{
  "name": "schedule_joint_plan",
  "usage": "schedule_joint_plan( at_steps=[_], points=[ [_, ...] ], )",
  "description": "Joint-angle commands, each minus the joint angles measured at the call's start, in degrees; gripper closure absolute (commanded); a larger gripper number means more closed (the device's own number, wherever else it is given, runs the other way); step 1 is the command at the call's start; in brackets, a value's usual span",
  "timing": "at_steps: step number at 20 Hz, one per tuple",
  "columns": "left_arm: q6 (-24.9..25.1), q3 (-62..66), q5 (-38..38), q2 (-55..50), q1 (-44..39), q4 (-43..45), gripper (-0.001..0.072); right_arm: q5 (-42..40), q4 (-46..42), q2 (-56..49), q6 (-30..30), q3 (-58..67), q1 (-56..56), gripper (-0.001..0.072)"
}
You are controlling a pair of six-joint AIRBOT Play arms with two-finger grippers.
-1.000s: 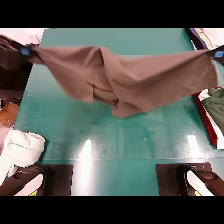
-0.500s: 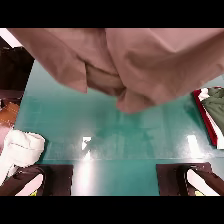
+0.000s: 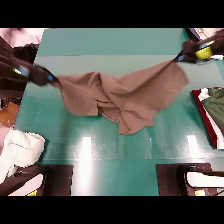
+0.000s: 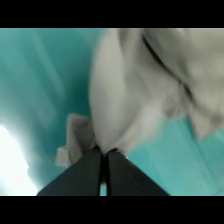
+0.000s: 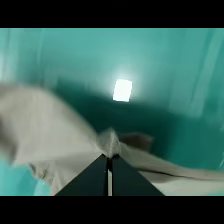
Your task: Fold the shirts.
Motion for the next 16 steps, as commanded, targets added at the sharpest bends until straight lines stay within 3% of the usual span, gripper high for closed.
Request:
schedule_joint_plan(
  at_steps=[1,3,4,5,6,7,9,11,13,16],
  points=[
    [0.8,-12.0,4.3,-4.0,0.0,0.8,0.0677,-7.4,0.2,-8.6,0.2,-1.5,2.5,0.0698],
    [1.6,-12.2,5.6,-5.0,0.0,2.3,0.0677,-8.0,0.2,-10.4,0.2,1.9,2.4,0.0668],
    [1.6,-12.1,6.6,-5.0,0.0,2.4,0.0677,-7.3,0.1,-10.7,0.1,3.8,2.1,0.0422],
    [1.6,-11.8,7.2,-5.0,0.0,2.4,0.0677,-6.3,0.2,-10.7,-0.1,5.5,1.4,0.0096],
    [1.6,-11.8,7.9,-4.9,0.0,2.4,0.0677,-3.9,0.1,-10.7,-0.2,7.2,0.6,0.0036],
    [1.6,-11.8,8.0,-4.9,0.0,2.4,0.0676,0.0,0.2,-10.7,-0.1,8.8,-0.5,0.0042],
    [1.6,-11.8,8.0,-4.9,0.0,2.4,0.0677,8.9,0.2,-9.9,-0.7,8.7,-2.1,0.0179],
    [1.6,-11.8,8.0,-4.9,0.0,2.4,0.0677,12.9,0.2,-6.3,-2.2,1.9,-2.4,0.0189],
    [1.6,-11.8,8.1,-4.9,0.0,2.4,0.0676,10.9,0.2,-0.5,-2.2,-9.5,-0.9,0.0190],
    [1.6,-11.8,8.0,-4.9,0.0,2.4,0.0677,-0.4,0.2,10.2,-0.5,-31.7,4.8,0.0191]
  ],
)
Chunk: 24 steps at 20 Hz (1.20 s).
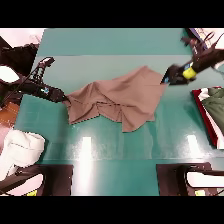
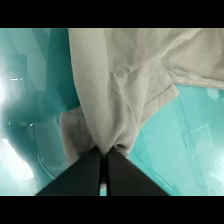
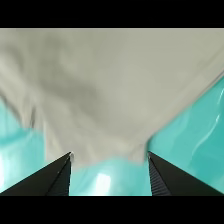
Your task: Fold the shirts.
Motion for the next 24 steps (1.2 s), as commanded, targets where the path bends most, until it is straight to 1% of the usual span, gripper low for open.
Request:
schedule_joint_plan(
  at_steps=[1,3,6,8,9,11,13,17,19,21,22,24],
  points=[
    [0.0,0.0,0.1,0.0,0.0,0.1,0.0677,-11.3,0.3,11.2,3.9,-23.6,6.1,0.0192],
    [0.0,0.0,-0.1,0.0,0.0,-0.1,0.0677,-22.3,3.7,16.7,9.9,-37.4,12.1,0.0191],
    [0.0,0.0,-0.2,0.0,0.0,-0.4,0.0676,-38.2,14.6,22.0,13.0,-52.5,20.7,0.0196],
    [0.0,0.0,-0.2,0.0,0.0,-0.4,0.0676,-47.3,21.7,23.8,13.6,-58.1,25.2,0.0235],
    [0.0,0.0,-0.2,0.0,0.0,-0.4,0.0676,-51.5,24.2,24.2,13.6,-60.0,27.2,0.0275],
    [-0.1,0.0,-0.2,0.0,0.0,-0.4,0.0677,-58.1,25.9,23.8,14.1,-61.3,30.4,0.0275],
    [-0.2,0.0,-0.3,0.0,0.0,-0.4,0.0677,-61.3,25.9,21.5,15.8,-60.7,32.4,0.0275],
    [-0.2,0.0,-1.4,0.0,0.0,-0.3,0.0676,-61.6,25.7,15.3,16.1,-56.5,34.8,0.0276],
    [-0.2,0.0,-1.7,0.0,0.0,-0.3,0.0676,-62.2,25.3,13.0,16.0,-54.3,35.6,0.0295],
    [-0.2,0.0,-1.7,0.0,0.0,-0.3,0.0677,-62.3,25.2,12.1,13.8,-52.6,35.5,0.0616],
    [-0.2,0.1,-1.6,0.0,0.0,-0.3,0.0677,-62.3,25.2,12.5,12.2,-51.9,35.2,0.0698],
    [-0.5,2.7,-2.6,0.0,0.0,0.2,0.0677,-61.9,25.2,15.6,9.3,-50.2,33.2,0.0698]
  ],
)
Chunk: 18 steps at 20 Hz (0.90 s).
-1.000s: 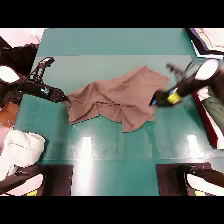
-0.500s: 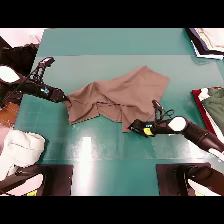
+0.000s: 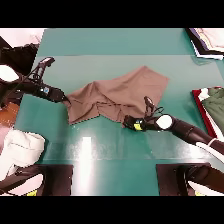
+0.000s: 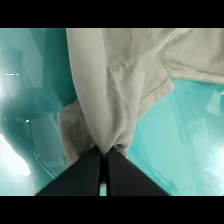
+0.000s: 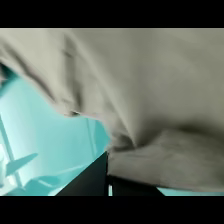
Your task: Fold the shirts.
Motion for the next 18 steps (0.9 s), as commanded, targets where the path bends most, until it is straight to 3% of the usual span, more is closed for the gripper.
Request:
schedule_joint_plan(
  at_steps=[1,8,14,18],
  points=[
    [-0.2,4.7,-1.6,0.3,0.0,0.7,0.0677,0.0,-0.7,4.3,-4.3,3.7,-3.1,0.0698],
    [-0.2,33.4,-2.1,6.5,0.0,2.9,0.0677,15.4,-16.5,23.1,-4.5,26.6,-28.9,0.0698],
    [-0.2,52.7,-2.7,12.2,0.0,2.9,0.0677,28.1,-17.6,30.4,-10.3,48.6,-52.0,0.0698],
    [-3.0,57.2,0.6,17.6,0.0,2.6,0.0678,39.2,-17.5,28.6,-12.5,64.4,-66.0,0.0699]
  ],
)
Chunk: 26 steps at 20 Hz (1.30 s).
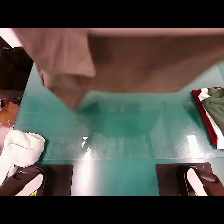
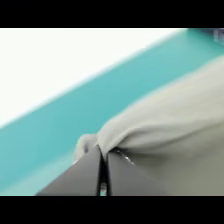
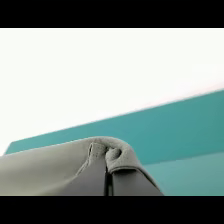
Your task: Fold the shirts.
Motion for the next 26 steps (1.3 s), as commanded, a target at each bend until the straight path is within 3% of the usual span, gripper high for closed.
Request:
schedule_joint_plan(
  at_steps=[1,4,8,11,16,20,23,26],
  points=[
    [-2.0,4.0,3.7,5.3,0.0,0.1,0.0678,12.9,-0.5,-1.8,-2.2,15.1,-12.7,0.0699],
    [-2.0,4.0,4.3,9.5,0.0,0.0,0.0678,24.0,-0.5,-8.2,-1.8,28.5,-17.8,0.0699],
    [-2.0,2.4,3.7,9.4,0.0,0.0,0.0678,32.7,-0.5,-16.5,1.1,36.8,-14.1,0.0701],
    [-2.0,-3.5,1.5,5.7,0.0,0.0,0.0678,36.0,-1.2,-20.8,2.1,31.3,-8.1,0.0701],
    [-2.7,-13.1,-9.4,-10.0,0.0,0.0,0.0677,41.2,-15.2,-31.1,3.9,19.6,6.5,0.0701],
    [-3.0,-18.7,-9.1,-23.8,0.0,0.5,0.0677,39.1,-23.3,-43.2,3.9,17.6,16.5,0.0701],
    [-2.1,-18.8,-0.2,-32.5,0.0,0.7,0.0676,31.0,-26.6,-51.1,4.4,17.7,19.3,0.0701],
    [3.3,-18.8,11.2,-37.3,0.0,0.8,0.0677,20.1,-26.6,-56.4,6.1,17.7,19.6,0.0701]
  ],
)
